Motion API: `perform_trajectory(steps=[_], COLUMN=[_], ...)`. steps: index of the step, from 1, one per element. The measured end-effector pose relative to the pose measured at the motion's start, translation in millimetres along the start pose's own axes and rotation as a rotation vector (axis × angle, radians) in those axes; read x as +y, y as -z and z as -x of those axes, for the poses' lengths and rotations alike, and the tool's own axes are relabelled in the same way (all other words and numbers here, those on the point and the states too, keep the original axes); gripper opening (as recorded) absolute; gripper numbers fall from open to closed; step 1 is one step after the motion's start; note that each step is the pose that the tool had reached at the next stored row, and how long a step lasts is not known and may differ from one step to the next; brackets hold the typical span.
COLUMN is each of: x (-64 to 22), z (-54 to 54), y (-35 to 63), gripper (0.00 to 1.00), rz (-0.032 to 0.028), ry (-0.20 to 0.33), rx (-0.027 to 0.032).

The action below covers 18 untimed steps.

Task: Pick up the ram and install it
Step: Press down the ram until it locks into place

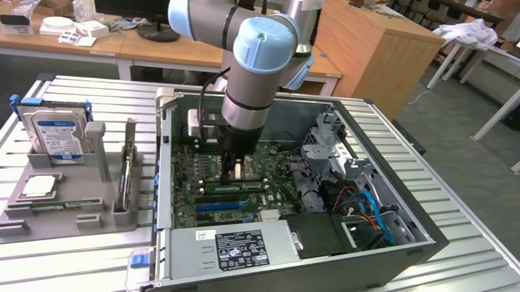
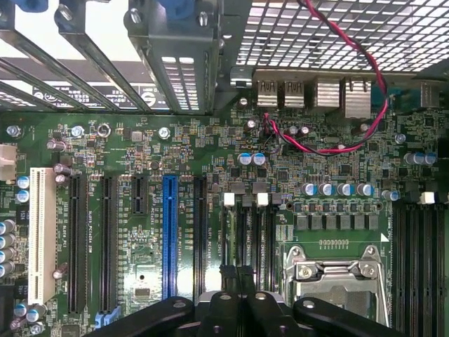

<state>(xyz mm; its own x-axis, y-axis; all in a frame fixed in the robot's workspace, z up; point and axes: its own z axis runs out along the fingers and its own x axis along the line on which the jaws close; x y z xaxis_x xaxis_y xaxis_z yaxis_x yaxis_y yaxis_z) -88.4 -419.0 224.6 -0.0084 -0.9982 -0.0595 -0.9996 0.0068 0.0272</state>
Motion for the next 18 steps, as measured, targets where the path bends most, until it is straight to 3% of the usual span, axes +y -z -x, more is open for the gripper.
perform_trajectory(steps=[18], x=[-0.1], z=[0.0], y=[-1.2], gripper=[0.11], rz=[-0.0002], ry=[0.0], rx=[-0.0003])
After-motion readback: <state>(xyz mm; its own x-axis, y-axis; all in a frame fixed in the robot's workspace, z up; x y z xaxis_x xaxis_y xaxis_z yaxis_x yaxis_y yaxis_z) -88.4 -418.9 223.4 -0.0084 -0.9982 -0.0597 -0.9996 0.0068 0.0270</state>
